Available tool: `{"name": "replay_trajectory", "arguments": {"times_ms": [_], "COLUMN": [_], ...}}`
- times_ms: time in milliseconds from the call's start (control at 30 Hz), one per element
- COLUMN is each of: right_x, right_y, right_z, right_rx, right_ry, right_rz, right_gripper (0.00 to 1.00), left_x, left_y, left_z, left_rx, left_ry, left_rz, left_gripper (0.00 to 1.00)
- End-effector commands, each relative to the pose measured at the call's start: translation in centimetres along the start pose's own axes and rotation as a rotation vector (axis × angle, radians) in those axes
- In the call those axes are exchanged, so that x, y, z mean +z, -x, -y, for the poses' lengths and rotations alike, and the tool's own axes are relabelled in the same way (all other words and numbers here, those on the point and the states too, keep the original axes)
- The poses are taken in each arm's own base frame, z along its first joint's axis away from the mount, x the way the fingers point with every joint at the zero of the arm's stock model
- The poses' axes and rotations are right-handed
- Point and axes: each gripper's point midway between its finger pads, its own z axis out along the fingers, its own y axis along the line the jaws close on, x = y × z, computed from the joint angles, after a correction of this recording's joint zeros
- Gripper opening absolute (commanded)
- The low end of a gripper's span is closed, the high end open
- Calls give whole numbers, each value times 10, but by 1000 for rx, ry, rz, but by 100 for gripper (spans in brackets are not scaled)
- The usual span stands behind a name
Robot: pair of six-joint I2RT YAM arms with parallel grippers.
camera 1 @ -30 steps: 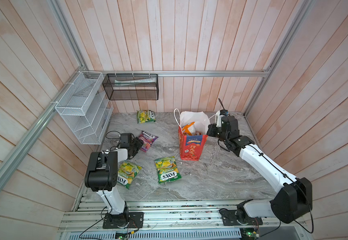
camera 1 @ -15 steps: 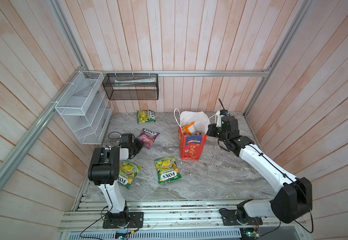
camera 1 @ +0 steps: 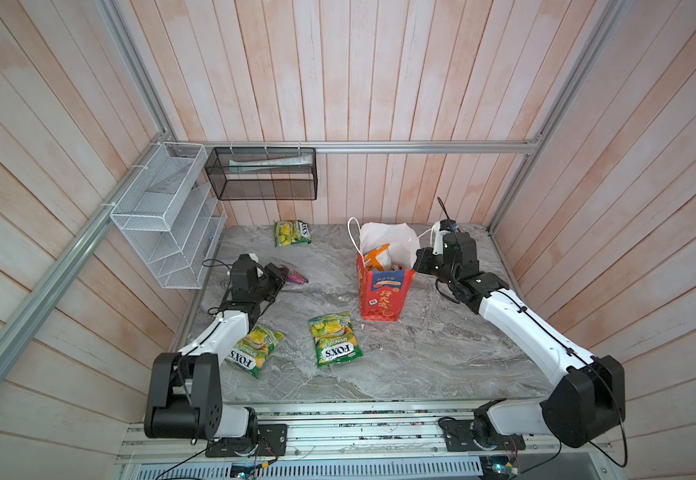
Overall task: Place the snacks into the paper bag
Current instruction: 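Lift the purple Berries packet with the left gripper and carry it over the bag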
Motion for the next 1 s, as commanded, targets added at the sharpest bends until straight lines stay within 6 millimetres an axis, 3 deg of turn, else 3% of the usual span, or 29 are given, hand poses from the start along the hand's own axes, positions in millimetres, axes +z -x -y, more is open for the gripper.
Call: {"name": "replay_trajectory", "arguments": {"times_ms": [0,233,600,800,967], "right_x": [-1,0,-3,-4,-5], "right_y": [-10,-10,-8,-7,-6], "right_z": [7,9,5,4,3], "right_rx": [-20,-19,-21,-23,-24], "right_ry": [-18,-22,-4,2,6], "right_rz": [-27,-25,-19,-15,-13], "right_gripper": [0,0,0,0,0], "left_x": [-30,-82,-138,-149,-124], "left_y": [17,14,-35,-80,-118], "left_z": [46,122,260,330,351], "left_rx": [77,171,410,566,685], "left_ry": [-1,-139,-371,-487,-474], "left_rz": [131,210,198,142,38], "left_gripper": [0,0,0,0,0]}}
